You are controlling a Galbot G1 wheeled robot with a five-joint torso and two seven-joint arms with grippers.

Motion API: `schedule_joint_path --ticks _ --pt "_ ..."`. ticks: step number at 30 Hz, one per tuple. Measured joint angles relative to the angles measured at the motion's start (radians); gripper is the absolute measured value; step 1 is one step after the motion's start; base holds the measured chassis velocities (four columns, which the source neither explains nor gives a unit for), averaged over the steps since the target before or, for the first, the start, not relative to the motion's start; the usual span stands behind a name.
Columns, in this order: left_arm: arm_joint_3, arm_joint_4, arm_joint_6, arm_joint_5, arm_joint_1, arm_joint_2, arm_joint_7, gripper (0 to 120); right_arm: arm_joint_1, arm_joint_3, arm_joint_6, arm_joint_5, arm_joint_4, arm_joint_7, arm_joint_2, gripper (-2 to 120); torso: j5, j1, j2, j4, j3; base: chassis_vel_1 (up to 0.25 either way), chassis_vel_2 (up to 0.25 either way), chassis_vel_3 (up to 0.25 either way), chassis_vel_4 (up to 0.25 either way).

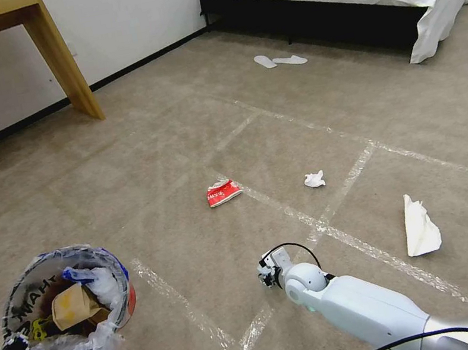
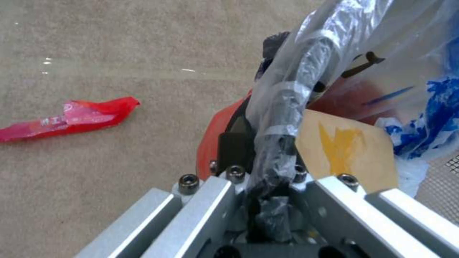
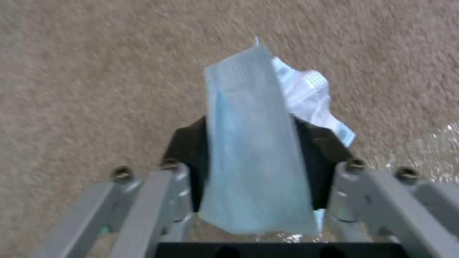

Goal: Pick up the trash bin and place the garbage on the floor into it.

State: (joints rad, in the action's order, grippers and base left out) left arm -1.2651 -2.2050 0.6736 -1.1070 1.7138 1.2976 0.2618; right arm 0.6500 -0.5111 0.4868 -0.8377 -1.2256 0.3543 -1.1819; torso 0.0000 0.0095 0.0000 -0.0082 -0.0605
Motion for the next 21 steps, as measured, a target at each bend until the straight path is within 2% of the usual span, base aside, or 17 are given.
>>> schedule_joint_path --ticks 1,4,7,8,10,12,14,15,17,20,21 --pt "0.002 0.001 0.000 0.001 -0.002 0.000 0.000 0 0.004 0.002 -0.007 0.005 0.004 -0.003 0.006 32 0.0000 0.000 0.000 0.0000 0.000 0.000 0.000 0.000 0.000" --pt "0.004 0.002 0.000 0.001 -0.004 0.000 0.000 0 0.008 0.005 -0.013 0.009 0.005 -0.005 0.012 26 0.0000 0.000 0.000 -0.0001 0.000 0.000 0.000 0.000 0.000" --pt "0.010 0.007 -0.001 0.007 -0.010 0.000 0.001 0 0.017 0.025 -0.032 0.007 -0.018 -0.008 0.034 8 0.0001 0.000 0.000 -0.0001 0.000 0.000 0.000 0.000 0.000" --pt "0.010 0.007 -0.001 0.007 -0.010 0.000 0.001 0 0.017 0.025 -0.032 0.007 -0.018 -0.008 0.034 8 0.0001 0.000 0.000 -0.0001 0.000 0.000 0.000 0.000 0.000" --pt "0.011 0.010 -0.001 0.008 -0.011 0.000 0.003 0 0.025 0.052 -0.068 -0.005 -0.064 -0.020 0.061 0 0.0000 0.000 0.000 -0.0001 0.000 0.000 0.000 0.000 0.000" --pt "0.012 0.010 -0.001 0.008 -0.011 0.000 0.004 0 0.026 0.058 -0.075 -0.007 -0.073 -0.023 0.065 0 0.0000 0.000 0.000 -0.0001 0.000 0.000 0.000 0.000 0.000" --pt "0.013 0.012 -0.001 0.004 -0.015 -0.003 0.007 0 0.032 0.106 -0.138 -0.019 -0.144 -0.056 0.096 0 -0.0001 0.000 0.000 -0.0002 0.000 0.000 0.000 0.000 0.000" --pt "0.013 0.012 -0.001 0.004 -0.015 -0.003 0.007 0 0.032 0.106 -0.138 -0.019 -0.144 -0.056 0.096 0 -0.0001 0.000 0.000 -0.0002 0.000 0.000 0.000 0.000 0.000" --pt "0.018 0.013 0.002 -0.004 -0.021 -0.006 0.016 0 0.017 0.157 -0.213 -0.055 -0.253 -0.093 0.123 0 0.0001 0.000 0.000 -0.0001 0.000 0.000 0.000 0.000 0.000" --pt "0.021 0.013 0.003 -0.009 -0.025 -0.006 0.019 0 0.003 0.170 -0.232 -0.078 -0.305 -0.100 0.134 0 -0.0001 0.000 0.000 -0.0001 0.000 0.000 0.000 0.000 0.000" --pt "0.026 0.013 0.005 -0.011 -0.027 -0.006 0.022 0 -0.020 0.180 -0.256 -0.107 -0.372 -0.113 0.148 0 0.0002 0.000 0.000 0.0000 0.000 0.000 0.000 0.000 0.000"
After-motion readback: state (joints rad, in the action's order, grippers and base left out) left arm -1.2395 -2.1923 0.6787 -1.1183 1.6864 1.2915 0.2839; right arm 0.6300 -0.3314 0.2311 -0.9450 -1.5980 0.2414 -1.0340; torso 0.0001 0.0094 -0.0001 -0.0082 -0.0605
